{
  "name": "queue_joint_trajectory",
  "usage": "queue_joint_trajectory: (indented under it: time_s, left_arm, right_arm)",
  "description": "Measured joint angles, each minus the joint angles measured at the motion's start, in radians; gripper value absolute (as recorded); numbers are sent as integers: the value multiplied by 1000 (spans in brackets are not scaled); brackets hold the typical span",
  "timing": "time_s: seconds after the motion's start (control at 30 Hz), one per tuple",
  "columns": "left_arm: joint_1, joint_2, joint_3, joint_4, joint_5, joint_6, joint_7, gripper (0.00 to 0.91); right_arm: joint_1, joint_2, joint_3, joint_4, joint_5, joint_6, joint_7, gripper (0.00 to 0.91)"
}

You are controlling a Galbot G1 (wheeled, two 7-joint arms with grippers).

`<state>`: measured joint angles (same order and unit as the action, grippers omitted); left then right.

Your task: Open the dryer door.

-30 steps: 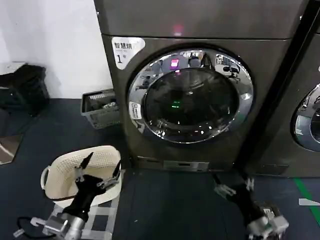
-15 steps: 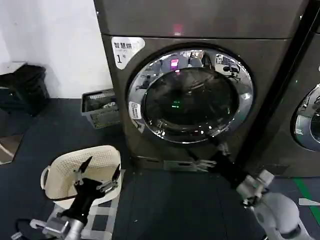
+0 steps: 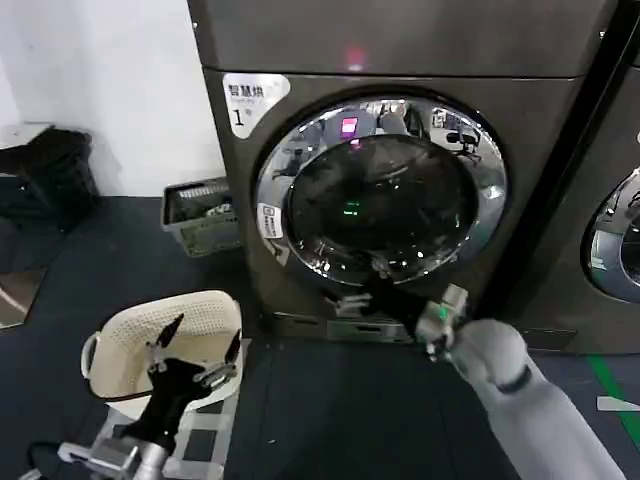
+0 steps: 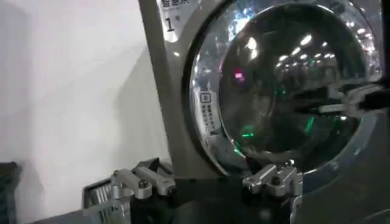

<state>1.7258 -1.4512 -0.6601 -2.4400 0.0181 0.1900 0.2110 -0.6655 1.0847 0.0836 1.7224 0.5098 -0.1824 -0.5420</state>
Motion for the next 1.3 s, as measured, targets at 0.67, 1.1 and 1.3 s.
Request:
queue_joint_trajectory:
  time_s: [0.67, 1.1, 1.3]
  left_arm:
    - [-10, 9, 5, -2, -6, -14, 14, 907]
    - [-9, 12, 8, -1, -6, -16, 20, 907]
    - [-9, 14, 8, -4, -6, -14, 20, 907]
  right_arm:
    - [182, 158, -119, -216, -71, 18, -9, 907]
    - [227, 211, -155, -287, -82, 16, 11, 907]
    - [221, 212, -162, -274, -59, 14, -27, 907]
